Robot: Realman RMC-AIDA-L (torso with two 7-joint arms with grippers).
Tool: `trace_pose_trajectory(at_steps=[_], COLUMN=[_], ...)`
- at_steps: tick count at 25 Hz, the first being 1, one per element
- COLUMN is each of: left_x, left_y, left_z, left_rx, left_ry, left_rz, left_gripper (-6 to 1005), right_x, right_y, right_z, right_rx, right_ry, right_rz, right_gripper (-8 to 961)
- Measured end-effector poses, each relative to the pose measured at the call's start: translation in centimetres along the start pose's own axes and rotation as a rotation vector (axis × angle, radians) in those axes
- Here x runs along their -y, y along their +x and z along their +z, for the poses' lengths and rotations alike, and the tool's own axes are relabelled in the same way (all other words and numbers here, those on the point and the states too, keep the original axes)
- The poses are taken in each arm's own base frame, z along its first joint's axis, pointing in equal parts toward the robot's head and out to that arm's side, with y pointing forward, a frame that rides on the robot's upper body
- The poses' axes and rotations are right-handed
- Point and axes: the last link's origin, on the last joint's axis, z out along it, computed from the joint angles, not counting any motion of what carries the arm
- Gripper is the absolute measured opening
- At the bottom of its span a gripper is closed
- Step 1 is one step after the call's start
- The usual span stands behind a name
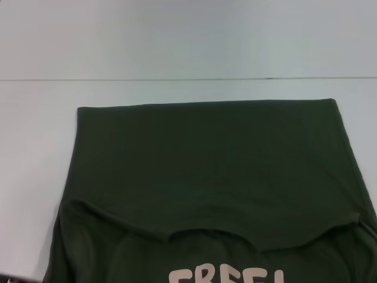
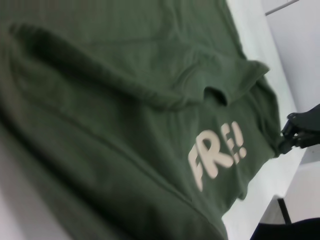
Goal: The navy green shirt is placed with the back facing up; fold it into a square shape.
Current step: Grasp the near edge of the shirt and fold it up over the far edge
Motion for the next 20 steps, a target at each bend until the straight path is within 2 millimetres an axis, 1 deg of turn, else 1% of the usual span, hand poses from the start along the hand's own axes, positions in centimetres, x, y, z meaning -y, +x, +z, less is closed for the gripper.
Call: trace_pose_trajectory(at_steps=[3, 6, 9, 12, 15, 20], left_x=[-0.3, -0.6, -0.8, -1.0, -0.7, 0.2], left_y=[0.9, 1.9, 3.1, 4.6, 5.7, 7.8], left_z=[-0.2, -0.6, -1.3, -2.2, -2.4, -2.3], left_rx=[-0.041, -0.096, -0.185, -0.316, -0.386, -0.544], left_ry=[-0.018, -0.039, -0.063, -0.086, -0.079, -0.067], left_rz=[0.026, 0.037, 0.041, 0.041, 0.033, -0.003], left_gripper=[28, 28, 27, 27, 27, 28], right_x=[-0.2, -0.2, -0.1, 0.2, 0.6, 1.3], right_y=[-0.4, -1.0, -1.5, -1.9, -2.6, -4.1], right_z=[-0.5, -1.5, -3.1, -4.8, -6.2, -7.6], right_rx=[0.064, 0.157, 0.289, 0.425, 0.547, 0.72], right_ry=[-0.027, -0.059, -0.095, -0.122, -0.128, -0.123], right_rz=[0.001, 0.007, 0.03, 0.059, 0.088, 0.132], right_gripper=[29, 29, 30, 30, 30, 30])
